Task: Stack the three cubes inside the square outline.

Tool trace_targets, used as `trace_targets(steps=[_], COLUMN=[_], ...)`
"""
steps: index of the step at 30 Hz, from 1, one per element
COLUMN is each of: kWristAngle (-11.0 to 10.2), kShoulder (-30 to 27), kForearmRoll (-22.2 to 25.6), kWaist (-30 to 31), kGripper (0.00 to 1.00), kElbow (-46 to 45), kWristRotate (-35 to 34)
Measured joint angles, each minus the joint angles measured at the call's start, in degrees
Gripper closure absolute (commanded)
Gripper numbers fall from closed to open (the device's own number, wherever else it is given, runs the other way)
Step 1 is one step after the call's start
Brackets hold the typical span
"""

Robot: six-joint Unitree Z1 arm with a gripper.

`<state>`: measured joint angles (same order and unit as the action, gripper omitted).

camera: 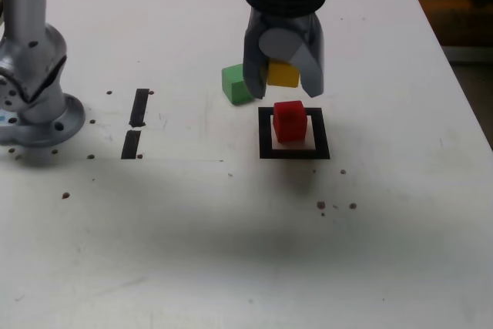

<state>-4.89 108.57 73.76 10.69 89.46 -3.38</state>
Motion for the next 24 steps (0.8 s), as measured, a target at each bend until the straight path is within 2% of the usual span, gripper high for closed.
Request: trace_targets(steps=[10,18,24], kWristAngle=[2.2,3.7,3.9], kShoulder=[3.4,4.8,5.3], kForearmRoll=[-2.3,-3.6,-3.9], kWaist=[-1.7,-2.4,-3.1], kGripper=[0.74,0.64,0.60], kElbow=[0.1,-0.6,-1.6], kWristRotate=[0.0,0.1,0.1])
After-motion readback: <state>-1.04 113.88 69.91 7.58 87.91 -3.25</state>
